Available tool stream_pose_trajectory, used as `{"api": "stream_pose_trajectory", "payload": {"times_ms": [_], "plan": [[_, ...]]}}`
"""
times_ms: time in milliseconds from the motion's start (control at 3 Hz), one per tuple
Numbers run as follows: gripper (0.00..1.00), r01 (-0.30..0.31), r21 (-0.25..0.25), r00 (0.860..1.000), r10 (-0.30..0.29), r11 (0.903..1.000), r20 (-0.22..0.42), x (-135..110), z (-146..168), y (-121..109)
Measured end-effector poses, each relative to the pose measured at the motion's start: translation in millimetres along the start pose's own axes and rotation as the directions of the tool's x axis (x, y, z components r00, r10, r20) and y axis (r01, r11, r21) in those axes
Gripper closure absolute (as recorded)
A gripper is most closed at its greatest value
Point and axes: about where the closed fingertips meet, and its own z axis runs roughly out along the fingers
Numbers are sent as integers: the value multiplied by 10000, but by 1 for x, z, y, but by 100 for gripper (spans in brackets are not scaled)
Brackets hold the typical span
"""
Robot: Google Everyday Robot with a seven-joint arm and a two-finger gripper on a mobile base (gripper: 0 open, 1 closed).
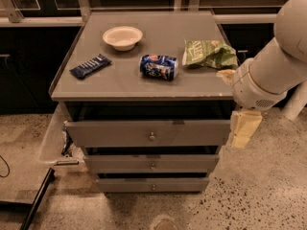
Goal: Open top drawer
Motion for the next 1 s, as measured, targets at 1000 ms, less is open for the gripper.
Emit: {"api": "stream_pose_trajectory", "payload": {"times_ms": [1000], "plan": [[0, -11, -265, 9924, 43, 9996, 1229, -10, 62, 10]]}}
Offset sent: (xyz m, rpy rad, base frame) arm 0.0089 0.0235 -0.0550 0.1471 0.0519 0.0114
